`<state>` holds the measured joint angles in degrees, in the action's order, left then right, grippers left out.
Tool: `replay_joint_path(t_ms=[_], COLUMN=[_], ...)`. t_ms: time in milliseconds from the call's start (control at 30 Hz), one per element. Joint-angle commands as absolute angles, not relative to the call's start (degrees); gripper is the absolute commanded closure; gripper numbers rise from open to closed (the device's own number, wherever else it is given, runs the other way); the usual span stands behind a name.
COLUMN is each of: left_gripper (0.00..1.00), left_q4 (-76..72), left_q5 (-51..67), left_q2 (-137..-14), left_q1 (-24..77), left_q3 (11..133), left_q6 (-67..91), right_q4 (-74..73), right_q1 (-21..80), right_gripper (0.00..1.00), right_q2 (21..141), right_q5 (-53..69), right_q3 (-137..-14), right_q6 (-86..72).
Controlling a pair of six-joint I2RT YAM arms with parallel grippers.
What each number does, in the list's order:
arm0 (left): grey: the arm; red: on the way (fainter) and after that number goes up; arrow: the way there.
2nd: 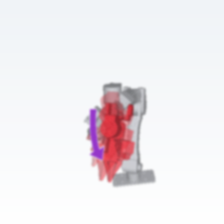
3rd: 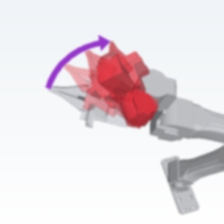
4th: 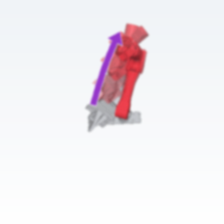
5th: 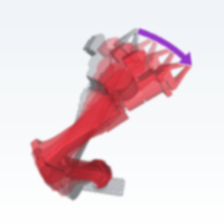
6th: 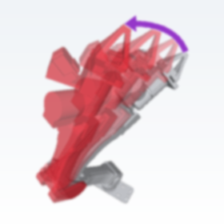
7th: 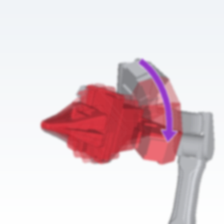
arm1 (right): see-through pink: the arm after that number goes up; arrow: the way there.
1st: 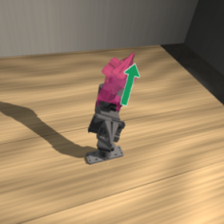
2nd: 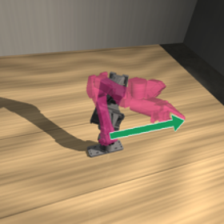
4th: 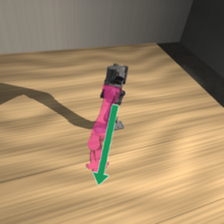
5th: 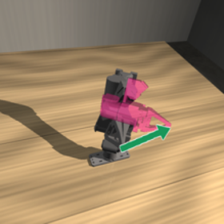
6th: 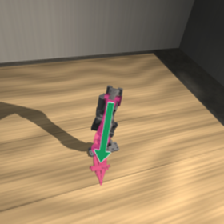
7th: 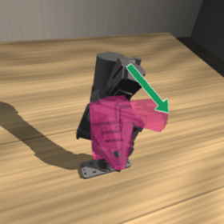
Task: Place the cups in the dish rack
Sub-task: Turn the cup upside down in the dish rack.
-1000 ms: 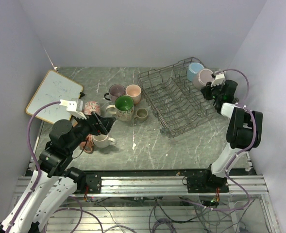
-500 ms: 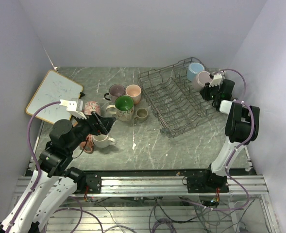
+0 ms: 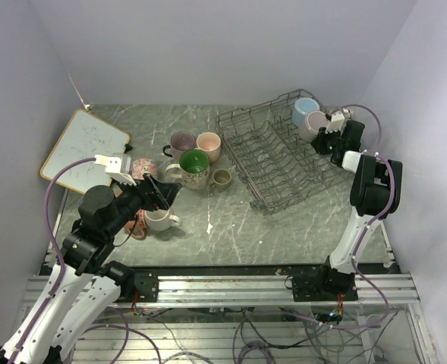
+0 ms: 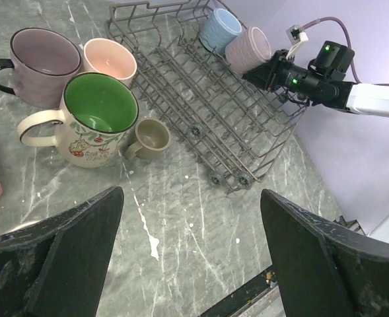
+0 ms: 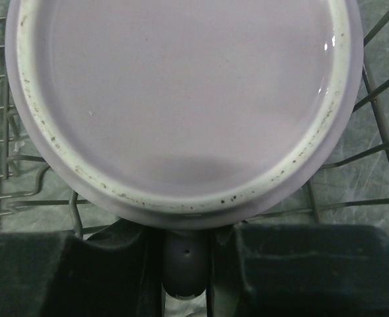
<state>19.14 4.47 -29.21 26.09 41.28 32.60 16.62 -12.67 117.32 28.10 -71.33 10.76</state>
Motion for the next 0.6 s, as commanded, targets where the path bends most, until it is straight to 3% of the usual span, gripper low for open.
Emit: replay_joint_path(t_ms=[0, 567], left_gripper=[0.05, 0.05], left_q4=[18.5, 19.1], left_q5=[3.6, 3.2], left_q2=[-29.3, -29.2], left_q1=[25.7, 25.8], left_q3=[41.2, 41.3], left_q6=[32.9, 32.5], right_q4=[19.1, 13.8], right_q1=[-12.2, -10.9], right_gripper=[1.00, 1.00], right_q2=[118.2, 122.4], right_q5=[29.6, 29.0], right_q3=[-75.0, -81.1], right_q6=[12.3, 13.1])
